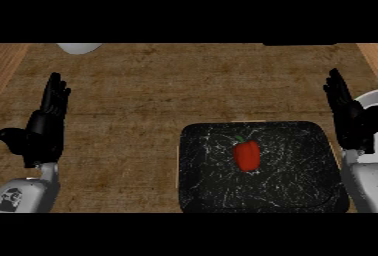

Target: Pick the bell pepper from the tray and place it in the pot

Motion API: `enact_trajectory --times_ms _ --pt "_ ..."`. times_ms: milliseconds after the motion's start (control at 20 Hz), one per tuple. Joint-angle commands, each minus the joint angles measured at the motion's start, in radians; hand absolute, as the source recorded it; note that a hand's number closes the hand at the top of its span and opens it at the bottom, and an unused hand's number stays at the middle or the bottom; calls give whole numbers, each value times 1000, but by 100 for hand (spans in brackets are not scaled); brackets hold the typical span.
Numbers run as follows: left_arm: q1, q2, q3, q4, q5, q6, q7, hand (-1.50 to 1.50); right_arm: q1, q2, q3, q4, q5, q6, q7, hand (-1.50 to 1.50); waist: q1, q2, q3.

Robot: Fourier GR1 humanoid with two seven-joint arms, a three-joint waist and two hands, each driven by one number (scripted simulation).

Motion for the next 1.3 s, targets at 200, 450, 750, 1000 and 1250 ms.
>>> enact_trajectory --times_ms 200,450,750,1000,1250 --pt "57 -54 -21 -14 21 -12 -51 0 -25 -78 -38 -353 10 68 -387 150 -55 -62 -20" --pt "177 -132 -75 -54 55 -41 -123 0 305 24 -106 -401 227 -291 -429 -150 -61 -45 -20" --pt "205 -152 -89 -43 48 -59 -184 0 597 135 64 -752 257 -259 -683 -150 -40 -37 -21" --pt "169 -166 -104 -17 27 -69 -185 0 759 109 204 -876 553 -306 -486 -150 -19 -29 -23" --pt "186 -143 -94 -63 36 -78 -163 0 939 -2 194 -901 754 -206 -308 -150 -16 -26 -27"
